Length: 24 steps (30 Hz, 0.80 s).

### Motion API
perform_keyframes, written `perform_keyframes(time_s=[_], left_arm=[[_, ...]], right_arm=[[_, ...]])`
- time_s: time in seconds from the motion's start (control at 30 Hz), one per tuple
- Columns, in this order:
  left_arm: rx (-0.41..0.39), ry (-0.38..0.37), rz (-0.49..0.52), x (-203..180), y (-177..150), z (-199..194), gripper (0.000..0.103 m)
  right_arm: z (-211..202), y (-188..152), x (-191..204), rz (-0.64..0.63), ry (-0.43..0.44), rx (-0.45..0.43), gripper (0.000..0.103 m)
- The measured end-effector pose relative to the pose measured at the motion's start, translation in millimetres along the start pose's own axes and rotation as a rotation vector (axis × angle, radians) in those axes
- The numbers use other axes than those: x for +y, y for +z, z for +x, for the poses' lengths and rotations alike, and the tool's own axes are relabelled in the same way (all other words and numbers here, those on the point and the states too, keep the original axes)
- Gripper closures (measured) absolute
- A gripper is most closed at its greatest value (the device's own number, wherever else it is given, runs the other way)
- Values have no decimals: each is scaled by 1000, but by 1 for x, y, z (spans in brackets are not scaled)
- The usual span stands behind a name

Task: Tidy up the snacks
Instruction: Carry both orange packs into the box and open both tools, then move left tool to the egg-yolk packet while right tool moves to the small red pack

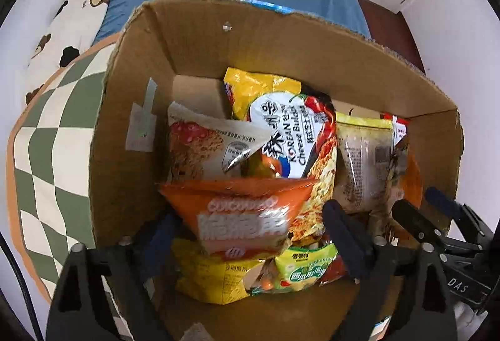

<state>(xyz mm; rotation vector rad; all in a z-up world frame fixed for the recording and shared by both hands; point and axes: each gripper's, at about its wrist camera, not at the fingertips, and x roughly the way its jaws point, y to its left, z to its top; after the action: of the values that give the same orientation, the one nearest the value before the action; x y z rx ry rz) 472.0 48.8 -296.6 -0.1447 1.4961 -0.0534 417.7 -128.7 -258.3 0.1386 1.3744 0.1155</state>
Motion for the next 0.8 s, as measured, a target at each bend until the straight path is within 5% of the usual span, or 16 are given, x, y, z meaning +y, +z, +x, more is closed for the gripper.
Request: perform_keyframes(time_s=[0.37, 0.8], left_arm=[[-80, 13, 33, -10, -13, -18, 11], [-288, 74, 88, -22, -88, -77, 11]], right_arm=[[-21, -15, -18, 66, 40, -58, 8], [-75, -80, -1, -29, -83, -191, 5]])
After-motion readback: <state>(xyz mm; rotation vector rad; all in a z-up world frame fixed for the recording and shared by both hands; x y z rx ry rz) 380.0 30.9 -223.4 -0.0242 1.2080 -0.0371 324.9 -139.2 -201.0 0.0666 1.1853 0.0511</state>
